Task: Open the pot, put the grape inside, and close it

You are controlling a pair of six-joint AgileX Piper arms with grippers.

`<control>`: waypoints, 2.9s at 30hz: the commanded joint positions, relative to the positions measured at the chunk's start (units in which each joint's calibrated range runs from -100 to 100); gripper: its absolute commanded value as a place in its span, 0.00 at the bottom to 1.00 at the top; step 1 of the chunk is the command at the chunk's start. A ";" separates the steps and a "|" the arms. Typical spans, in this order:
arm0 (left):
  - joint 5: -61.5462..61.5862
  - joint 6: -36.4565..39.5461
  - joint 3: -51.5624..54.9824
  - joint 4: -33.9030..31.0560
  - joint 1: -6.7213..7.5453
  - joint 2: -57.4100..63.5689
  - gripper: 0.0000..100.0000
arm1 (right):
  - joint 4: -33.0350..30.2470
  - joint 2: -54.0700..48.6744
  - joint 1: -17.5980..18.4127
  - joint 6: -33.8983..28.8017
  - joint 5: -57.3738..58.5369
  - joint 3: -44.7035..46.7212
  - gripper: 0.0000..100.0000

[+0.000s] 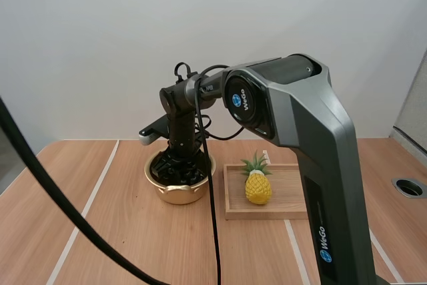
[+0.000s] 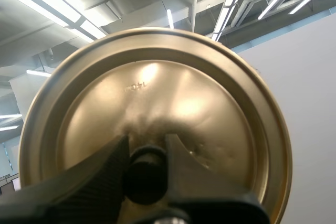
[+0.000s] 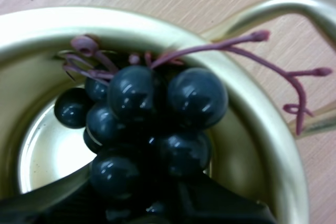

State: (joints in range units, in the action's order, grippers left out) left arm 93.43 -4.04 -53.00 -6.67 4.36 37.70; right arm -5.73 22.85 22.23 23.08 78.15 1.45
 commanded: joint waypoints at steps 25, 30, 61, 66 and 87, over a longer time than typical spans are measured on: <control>-0.72 -0.17 -0.29 0.31 0.08 -0.13 0.00 | -17.61 -8.91 4.14 -6.13 6.28 0.93 1.00; -0.72 -0.17 -0.29 0.31 0.08 -0.13 0.00 | -17.89 -14.85 4.14 -6.94 2.79 0.93 1.00; -0.12 0.20 -0.29 0.29 0.08 -2.15 0.00 | -15.54 -51.87 -14.36 -15.24 -18.90 0.93 1.00; 0.98 0.20 -0.16 0.19 0.08 -3.47 0.00 | -14.81 -53.27 -17.69 -16.43 -20.26 0.67 1.00; 6.57 3.99 2.24 -0.91 0.08 -19.91 0.00 | -11.34 -61.04 -20.87 -16.76 -12.43 -5.33 1.00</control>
State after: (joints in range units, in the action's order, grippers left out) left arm 100.00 -1.26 -52.00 -7.02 4.36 18.78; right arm -16.37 -37.48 1.61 6.44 63.65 -3.52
